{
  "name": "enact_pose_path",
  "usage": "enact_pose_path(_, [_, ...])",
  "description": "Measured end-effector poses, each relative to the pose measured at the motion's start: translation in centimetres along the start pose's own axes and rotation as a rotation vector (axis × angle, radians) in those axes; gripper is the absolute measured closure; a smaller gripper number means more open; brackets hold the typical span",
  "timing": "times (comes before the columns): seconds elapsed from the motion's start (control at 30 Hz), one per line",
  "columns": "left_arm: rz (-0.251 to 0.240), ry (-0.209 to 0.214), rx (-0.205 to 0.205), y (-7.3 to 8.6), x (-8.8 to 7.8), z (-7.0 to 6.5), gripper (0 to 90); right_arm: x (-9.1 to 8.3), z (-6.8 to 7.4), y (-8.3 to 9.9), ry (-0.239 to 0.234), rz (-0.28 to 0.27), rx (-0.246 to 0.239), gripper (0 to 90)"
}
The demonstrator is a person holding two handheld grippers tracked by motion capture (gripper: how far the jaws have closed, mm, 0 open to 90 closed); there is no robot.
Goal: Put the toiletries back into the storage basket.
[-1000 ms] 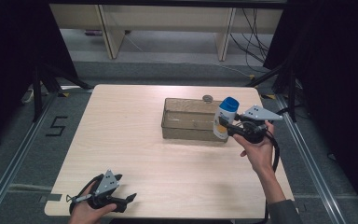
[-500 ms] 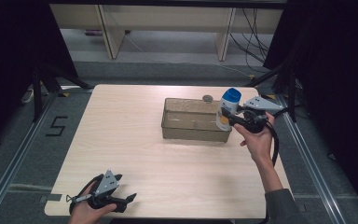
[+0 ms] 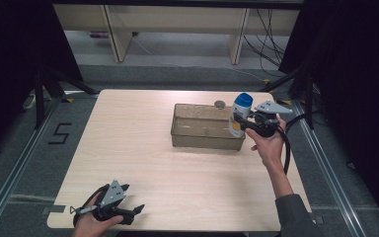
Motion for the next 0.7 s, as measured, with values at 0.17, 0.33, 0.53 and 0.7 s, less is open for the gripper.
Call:
enact_pose_path(0.17, [0.003,0.01,0.002,0.0,0.0,0.0,15.1,0.8,-0.2,0.2,0.004,-0.001,0.007,55.5])
enact_pose_path(0.33, [0.007,0.001,0.007,0.0,-0.1,0.0,15.1,1.4,-0.2,0.3,0.009,-0.006,0.022,55.6])
enact_pose_path(0.53, [0.007,0.004,0.005,0.0,-0.1,0.0,15.1,2.0,-0.4,0.9,0.017,0.006,0.011,55.6])
enact_pose_path(0.7, [0.005,-0.001,0.0,0.0,0.0,0.0,15.1,2.4,-0.5,1.6,0.009,0.017,0.054,55.6])
Point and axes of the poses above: each handheld gripper's, and its own axes: x roughly forward along the jaws, y roughly out of its underside, z roughly to its left, the point moved 4 cm from there along x, roughly forward along the jaws, and after that the axes turned 12 degrees about z, right-handed, at the moved point
